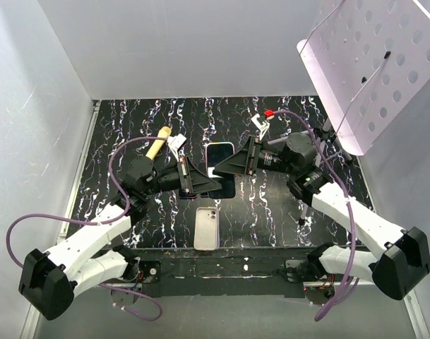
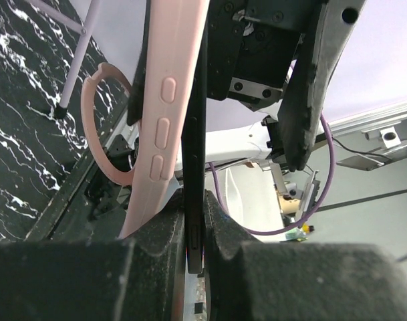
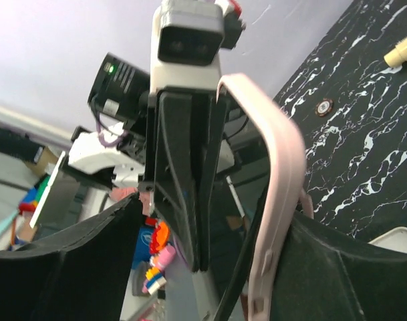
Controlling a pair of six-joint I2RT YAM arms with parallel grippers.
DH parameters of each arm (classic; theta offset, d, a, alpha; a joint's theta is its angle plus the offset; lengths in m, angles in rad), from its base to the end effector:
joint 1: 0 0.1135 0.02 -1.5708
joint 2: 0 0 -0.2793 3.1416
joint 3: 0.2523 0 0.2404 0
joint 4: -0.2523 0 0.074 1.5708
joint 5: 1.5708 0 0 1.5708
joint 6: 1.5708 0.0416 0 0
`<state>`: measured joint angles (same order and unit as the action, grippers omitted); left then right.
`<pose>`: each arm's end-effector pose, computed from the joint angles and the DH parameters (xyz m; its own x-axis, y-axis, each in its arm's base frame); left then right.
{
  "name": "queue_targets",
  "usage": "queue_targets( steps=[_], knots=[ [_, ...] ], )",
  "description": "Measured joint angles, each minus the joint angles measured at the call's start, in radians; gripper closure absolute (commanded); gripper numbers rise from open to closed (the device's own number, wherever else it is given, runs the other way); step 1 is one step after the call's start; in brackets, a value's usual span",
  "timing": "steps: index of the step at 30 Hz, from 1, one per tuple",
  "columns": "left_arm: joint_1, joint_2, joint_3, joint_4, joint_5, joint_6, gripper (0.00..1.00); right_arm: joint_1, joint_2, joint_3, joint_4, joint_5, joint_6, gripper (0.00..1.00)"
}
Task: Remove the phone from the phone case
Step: Remove the phone case from the phone.
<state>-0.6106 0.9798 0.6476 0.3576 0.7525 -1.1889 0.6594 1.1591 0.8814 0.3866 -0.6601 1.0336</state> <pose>0.1544 -0.1428 0.3289 -0.9001 -0.1969 -0.3887 0.3839 0.0634 -0.9212 0.1857 0.1763 0.3750 -0.7857 0.2496 -0.5660 -0.5680 0.0712 0.8200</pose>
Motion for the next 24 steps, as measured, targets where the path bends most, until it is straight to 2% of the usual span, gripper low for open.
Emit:
queue_targets(
  steps=[6, 9, 12, 14, 17, 21, 24],
  knots=[
    [0.011, -0.034, 0.052, -0.057, 0.0, 0.053, 1.0, -0.033, -0.103, 0.0, -0.073, -0.059, -0.071, 0.16],
    [0.025, -0.044, 0.092, -0.107, -0.001, 0.066, 1.0, -0.051, -0.148, 0.001, -0.118, -0.078, -0.12, 0.18],
    [0.039, -0.045, 0.138, -0.145, 0.001, 0.073, 1.0, -0.061, -0.176, 0.001, -0.181, -0.084, -0.161, 0.23],
    [0.05, -0.047, 0.155, -0.151, 0.007, 0.074, 1.0, -0.063, -0.187, 0.001, -0.224, -0.083, -0.183, 0.32],
    [0.069, -0.051, 0.159, -0.156, 0.018, 0.062, 1.0, -0.064, -0.199, 0.001, -0.262, -0.084, -0.204, 0.39],
    [0.096, -0.05, 0.155, -0.116, 0.043, 0.001, 1.0, -0.064, -0.222, -0.002, -0.273, -0.091, -0.218, 0.6],
    [0.108, -0.049, 0.138, -0.055, 0.056, -0.053, 1.0, -0.064, -0.229, -0.003, -0.272, -0.101, -0.222, 0.64]
  ],
)
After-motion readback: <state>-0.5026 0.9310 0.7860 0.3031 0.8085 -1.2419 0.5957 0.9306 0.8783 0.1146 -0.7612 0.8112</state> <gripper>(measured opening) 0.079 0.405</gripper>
